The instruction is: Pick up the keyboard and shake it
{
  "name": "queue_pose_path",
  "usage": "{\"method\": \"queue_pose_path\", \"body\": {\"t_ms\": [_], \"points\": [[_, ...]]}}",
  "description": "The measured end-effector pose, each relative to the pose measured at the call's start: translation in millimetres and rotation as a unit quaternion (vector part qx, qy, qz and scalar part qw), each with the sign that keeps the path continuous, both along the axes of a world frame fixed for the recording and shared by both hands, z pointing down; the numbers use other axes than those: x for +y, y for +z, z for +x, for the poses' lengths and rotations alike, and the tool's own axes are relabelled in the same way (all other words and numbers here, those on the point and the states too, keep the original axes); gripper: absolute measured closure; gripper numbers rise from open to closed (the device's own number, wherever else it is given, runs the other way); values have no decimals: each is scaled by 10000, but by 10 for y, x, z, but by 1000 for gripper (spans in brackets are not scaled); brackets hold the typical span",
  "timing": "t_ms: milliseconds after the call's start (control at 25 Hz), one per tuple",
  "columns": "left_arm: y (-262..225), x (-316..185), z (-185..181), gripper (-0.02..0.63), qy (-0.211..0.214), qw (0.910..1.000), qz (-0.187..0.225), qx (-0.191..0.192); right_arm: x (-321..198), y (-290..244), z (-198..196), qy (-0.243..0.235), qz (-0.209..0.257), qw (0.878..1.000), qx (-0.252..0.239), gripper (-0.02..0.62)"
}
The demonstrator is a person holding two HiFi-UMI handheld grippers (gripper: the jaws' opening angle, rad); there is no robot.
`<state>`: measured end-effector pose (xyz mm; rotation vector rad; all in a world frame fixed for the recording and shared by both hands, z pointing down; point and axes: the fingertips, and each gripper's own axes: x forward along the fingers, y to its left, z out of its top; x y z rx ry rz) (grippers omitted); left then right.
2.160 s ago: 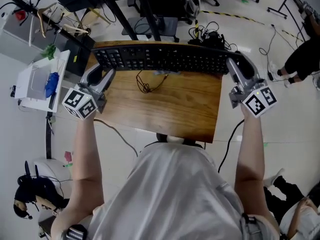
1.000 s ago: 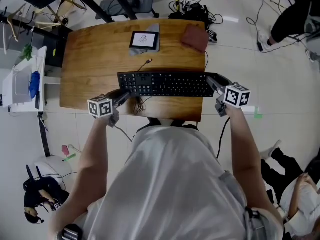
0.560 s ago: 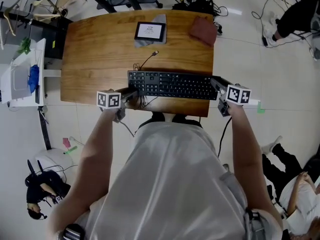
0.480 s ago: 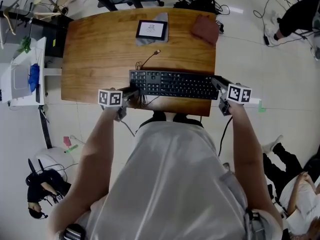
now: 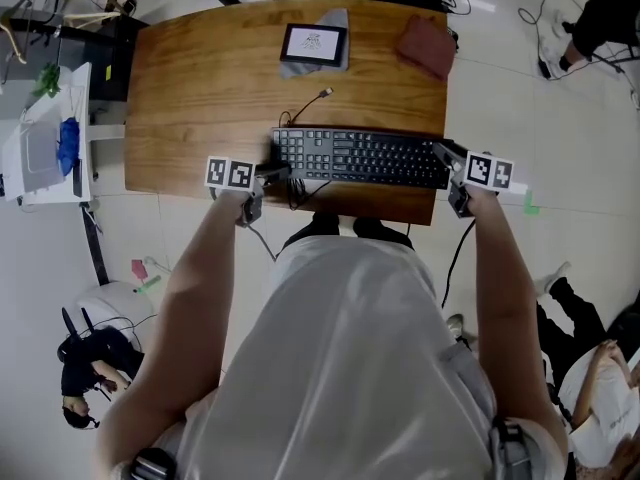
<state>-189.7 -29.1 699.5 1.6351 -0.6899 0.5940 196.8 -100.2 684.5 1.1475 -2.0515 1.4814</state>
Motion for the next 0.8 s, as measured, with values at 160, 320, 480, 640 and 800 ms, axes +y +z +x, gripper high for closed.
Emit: {"method": "queue_pose_path", "body": {"t_ms": [160,320,480,640,800], "points": [[13,-1,-2,453,16,9997,-252,12,-21,47,-5,-13,-182,9998,54,413],[32,-10,-14,453,49,9989,-459,-5,-43,87,-22,4,-305,9995,90,411],[43,-15,-27,453,36,9984,-556,0,-61,132,-35,4,-409,9991,78,410],[51,-28,-26,453,5,9978,-664,-23,-71,185,-22,41,-467,9989,97,405],[54,-50,-28,451,-29,9975,-712,-10,-99,223,-17,80,-433,9989,171,400]]}}
